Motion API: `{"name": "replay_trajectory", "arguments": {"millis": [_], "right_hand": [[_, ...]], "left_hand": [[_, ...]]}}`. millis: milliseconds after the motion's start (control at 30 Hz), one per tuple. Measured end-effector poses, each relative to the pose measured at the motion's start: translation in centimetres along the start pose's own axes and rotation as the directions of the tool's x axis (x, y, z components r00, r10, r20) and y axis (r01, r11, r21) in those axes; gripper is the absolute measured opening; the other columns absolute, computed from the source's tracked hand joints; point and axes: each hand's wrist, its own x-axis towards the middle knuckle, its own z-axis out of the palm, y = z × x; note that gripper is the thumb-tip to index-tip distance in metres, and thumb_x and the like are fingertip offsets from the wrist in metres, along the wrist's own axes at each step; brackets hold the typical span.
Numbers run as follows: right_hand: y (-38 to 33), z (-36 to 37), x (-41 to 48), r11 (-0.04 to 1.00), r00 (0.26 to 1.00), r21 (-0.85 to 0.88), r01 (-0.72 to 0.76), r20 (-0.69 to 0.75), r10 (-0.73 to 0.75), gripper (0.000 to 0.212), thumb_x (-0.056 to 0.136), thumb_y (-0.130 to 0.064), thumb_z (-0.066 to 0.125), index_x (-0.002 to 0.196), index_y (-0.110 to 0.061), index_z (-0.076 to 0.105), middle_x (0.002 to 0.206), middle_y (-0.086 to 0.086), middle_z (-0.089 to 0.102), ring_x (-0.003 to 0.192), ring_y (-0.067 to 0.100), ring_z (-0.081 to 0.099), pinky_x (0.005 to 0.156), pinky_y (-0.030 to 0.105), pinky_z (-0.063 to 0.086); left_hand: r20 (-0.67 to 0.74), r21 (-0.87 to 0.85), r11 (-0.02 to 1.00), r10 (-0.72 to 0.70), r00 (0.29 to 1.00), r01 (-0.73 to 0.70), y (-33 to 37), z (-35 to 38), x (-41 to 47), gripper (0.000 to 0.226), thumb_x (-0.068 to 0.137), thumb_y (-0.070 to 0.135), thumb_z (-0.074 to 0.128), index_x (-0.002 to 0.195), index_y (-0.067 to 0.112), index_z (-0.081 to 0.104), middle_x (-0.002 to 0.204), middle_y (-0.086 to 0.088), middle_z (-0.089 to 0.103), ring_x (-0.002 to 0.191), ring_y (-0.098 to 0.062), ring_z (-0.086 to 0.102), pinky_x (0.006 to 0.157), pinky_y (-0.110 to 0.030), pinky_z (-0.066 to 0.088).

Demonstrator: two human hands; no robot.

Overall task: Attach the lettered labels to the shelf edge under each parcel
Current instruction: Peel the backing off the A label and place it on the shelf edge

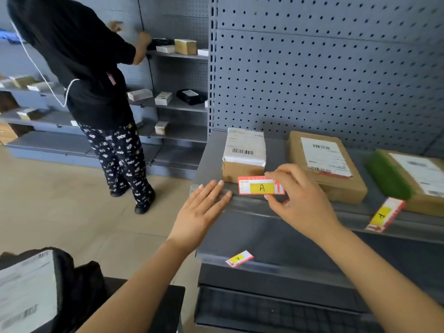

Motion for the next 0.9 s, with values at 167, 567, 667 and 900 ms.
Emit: {"name": "replay_trajectory", "arguments": {"millis": [167,567,667,900], "right_hand": [[-0.5,0.6,0.0,0.997,0.998,-0.052,0.052,0.049,-0.05,0.043,0.075,-0.015,0.075,0.115,-0.015,0.062,0.111,0.002,0.054,0.09,0.023,0.057,0.068,0.036,0.051],[-1.7,0.9,0.9,0.983,0.988,-0.131,0.127,0.105,-0.114,0.039,0.075,-0.007,0.076,0.113,-0.01,0.064,0.108,0.007,0.057,0.085,0.026,0.06,0.066,0.038,0.053],[-1.6,0.6,1.0,0.981,0.986,-0.131,0.141,0.109,-0.127,0.04,0.075,-0.004,0.076,0.112,-0.01,0.064,0.107,0.007,0.057,0.081,0.026,0.06,0.062,0.034,0.052],[-1.9,0.6,1.0,0.975,0.979,-0.134,0.178,0.121,-0.162,0.041,0.073,-0.002,0.077,0.111,-0.009,0.064,0.106,0.008,0.057,0.079,0.028,0.06,0.059,0.039,0.053]], "left_hand": [[0.001,-0.007,1.0,0.002,1.0,-0.002,-0.2,0.4,-0.4,0.067,0.078,-0.009,0.074,0.138,0.01,0.05,0.148,-0.019,0.042,0.141,-0.034,0.035,0.12,-0.044,0.021],[-0.006,-0.091,0.995,-0.039,0.999,0.039,0.2,-0.3,0.0,0.029,0.097,0.017,0.056,0.124,0.009,0.064,0.144,-0.014,0.049,0.136,-0.029,0.045,0.116,-0.043,0.031],[0.0,-0.091,0.995,-0.044,0.999,0.044,0.3,-0.4,0.0,0.028,0.097,0.017,0.057,0.123,0.009,0.064,0.144,-0.013,0.05,0.135,-0.029,0.045,0.115,-0.044,0.032],[-0.003,-0.077,0.996,-0.054,0.999,0.054,0.6,-0.6,0.3,0.029,0.098,0.021,0.052,0.121,0.009,0.066,0.142,-0.014,0.052,0.133,-0.029,0.047,0.116,-0.042,0.03]]}}
